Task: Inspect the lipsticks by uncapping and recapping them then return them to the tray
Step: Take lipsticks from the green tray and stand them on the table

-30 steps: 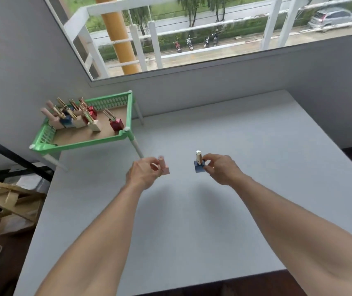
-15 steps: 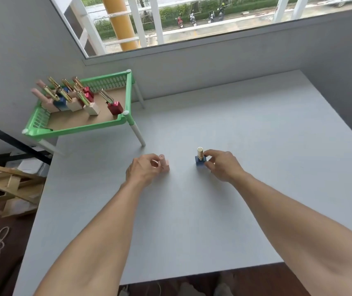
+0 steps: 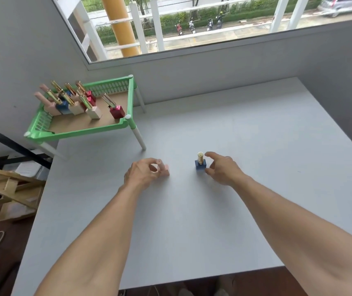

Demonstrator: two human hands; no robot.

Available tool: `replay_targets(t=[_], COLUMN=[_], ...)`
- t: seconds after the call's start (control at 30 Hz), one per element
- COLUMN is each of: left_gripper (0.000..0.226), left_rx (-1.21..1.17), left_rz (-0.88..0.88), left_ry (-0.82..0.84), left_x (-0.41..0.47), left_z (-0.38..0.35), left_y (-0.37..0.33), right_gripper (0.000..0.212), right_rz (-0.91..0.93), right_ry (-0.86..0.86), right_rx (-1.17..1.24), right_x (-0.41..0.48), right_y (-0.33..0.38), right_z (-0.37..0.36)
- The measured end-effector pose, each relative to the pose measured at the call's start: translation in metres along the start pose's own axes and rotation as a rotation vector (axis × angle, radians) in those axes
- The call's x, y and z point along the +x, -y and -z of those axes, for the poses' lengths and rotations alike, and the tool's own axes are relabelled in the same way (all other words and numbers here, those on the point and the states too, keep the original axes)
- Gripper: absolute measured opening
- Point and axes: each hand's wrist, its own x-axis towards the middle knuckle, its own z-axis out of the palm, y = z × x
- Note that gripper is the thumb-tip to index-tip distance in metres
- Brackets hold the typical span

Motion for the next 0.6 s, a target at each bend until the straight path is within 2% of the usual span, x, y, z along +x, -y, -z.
replay_targets(t=[0.13,0.2,0.37,0.6], left_gripper=[0.043,0.049,0.046,0.036], left_rx=[0.068,0.100,0.109,-0.005], left_rz=[-0.012,-0.024,-0.046,-0.059], left_ry=[0.031,0.006,-0.134,-0.343], left_x=[-0.001,-0.002,-0.007,-0.016], left_z=[0.016,0.028,0.068,0.120], left_y=[0.002,-0.002,-0.020,-0.041], right_gripper=[0.061,0.062,0.053,0.051], right_rz=[-0.018,-0.013,0.068,0.226], right_ry=[0.053,0.047,-0.056,-0.212], right_rx=[-0.120,-0.164,-0.214,-0.226], right_x=[-0.005,-0.007,-0.006,-0.003], right_y=[0.001,0.003,0.024,0.078], right_z=[0.015,0.027,0.068,0.119])
